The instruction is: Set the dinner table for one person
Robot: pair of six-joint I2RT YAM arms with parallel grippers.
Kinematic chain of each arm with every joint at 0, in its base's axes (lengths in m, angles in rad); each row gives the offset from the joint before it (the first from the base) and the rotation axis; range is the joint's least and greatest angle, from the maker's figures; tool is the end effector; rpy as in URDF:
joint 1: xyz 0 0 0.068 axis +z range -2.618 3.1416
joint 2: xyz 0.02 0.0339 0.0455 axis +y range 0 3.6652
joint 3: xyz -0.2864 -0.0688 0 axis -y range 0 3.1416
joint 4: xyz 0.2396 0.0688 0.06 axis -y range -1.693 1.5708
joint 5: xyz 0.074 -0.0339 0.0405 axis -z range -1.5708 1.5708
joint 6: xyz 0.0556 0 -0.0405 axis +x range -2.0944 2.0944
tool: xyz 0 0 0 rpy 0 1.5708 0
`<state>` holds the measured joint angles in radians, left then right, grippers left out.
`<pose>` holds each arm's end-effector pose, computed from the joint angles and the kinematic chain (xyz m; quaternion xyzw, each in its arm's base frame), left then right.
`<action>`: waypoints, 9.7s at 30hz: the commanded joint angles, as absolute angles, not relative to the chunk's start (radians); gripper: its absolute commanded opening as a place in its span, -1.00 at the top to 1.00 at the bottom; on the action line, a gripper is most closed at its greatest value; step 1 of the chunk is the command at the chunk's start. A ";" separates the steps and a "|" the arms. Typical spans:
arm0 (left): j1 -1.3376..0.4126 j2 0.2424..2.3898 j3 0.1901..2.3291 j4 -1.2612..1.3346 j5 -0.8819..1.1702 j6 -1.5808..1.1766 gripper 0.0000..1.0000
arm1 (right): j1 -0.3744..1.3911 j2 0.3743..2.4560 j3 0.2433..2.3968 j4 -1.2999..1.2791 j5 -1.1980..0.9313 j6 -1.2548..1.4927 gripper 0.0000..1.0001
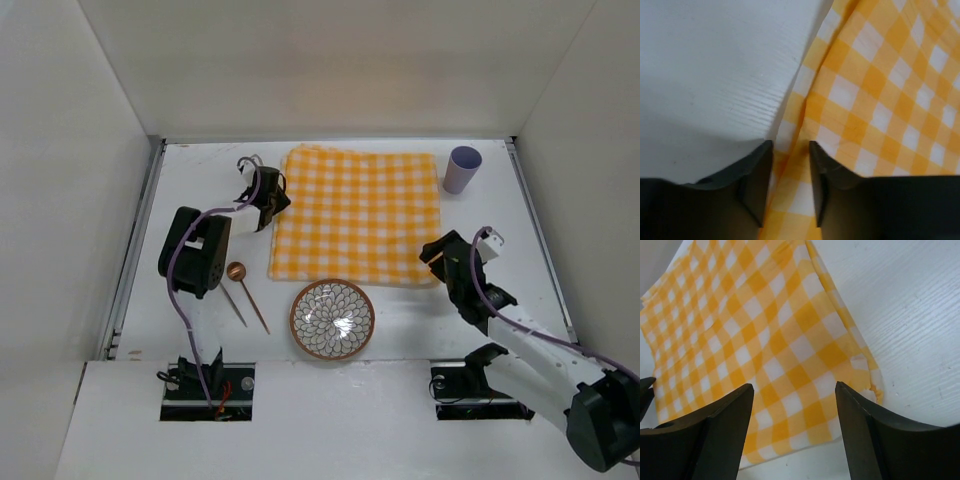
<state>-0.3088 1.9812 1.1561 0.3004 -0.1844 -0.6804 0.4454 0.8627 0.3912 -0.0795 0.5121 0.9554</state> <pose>0.4340 -0.1277 0.1764 -0.2046 0.8393 -0.1659 0.4757 0.1731 0.0524 0.2116 0.3326 0.7859 0.1353 0.5035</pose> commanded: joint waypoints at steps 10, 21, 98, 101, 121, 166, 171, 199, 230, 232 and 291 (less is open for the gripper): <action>-0.263 1.919 1.096 0.296 -0.252 -0.707 0.89 | 0.418 1.107 0.471 0.069 0.431 0.859 -0.29; -0.246 1.792 1.011 0.302 -0.256 -0.677 0.44 | 0.432 1.249 0.509 0.126 0.396 0.844 -0.41; -0.567 0.871 0.485 0.092 -0.522 -0.746 0.01 | 0.866 1.235 0.359 0.193 -0.113 0.914 -0.13; -0.542 0.874 0.476 0.155 -0.509 -0.736 0.00 | 0.840 1.302 0.347 0.284 -0.190 0.940 0.30; -0.412 0.960 0.408 0.426 -0.419 -0.804 -0.03 | 0.569 1.414 0.952 0.244 -0.238 0.816 0.83; -0.350 1.066 0.307 0.660 -0.443 -0.795 -0.03 | 0.340 1.548 0.925 0.098 0.027 0.715 -0.39; -0.412 1.086 0.313 0.672 -0.451 -0.776 -0.03 | 0.253 1.476 1.044 0.006 0.182 0.595 -0.24; -0.559 1.154 0.325 0.762 -0.497 -0.686 -0.04 | -0.051 1.973 1.654 -0.290 0.382 0.454 0.10; -0.581 1.203 0.341 0.772 -0.497 -0.706 -0.05 | 0.252 1.997 1.862 -0.367 0.331 0.341 0.69; -0.568 1.207 0.339 0.772 -0.494 -0.713 -0.05 | 0.252 2.034 1.890 -0.382 0.337 0.337 0.69; -0.682 1.046 0.538 -0.500 -0.614 -1.025 0.40 | 0.633 1.259 0.583 0.342 0.170 0.632 0.59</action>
<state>-0.6643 1.0142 0.4908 -0.3820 -0.6044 -0.9413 0.6212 1.2606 0.6098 0.2039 0.1902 0.6201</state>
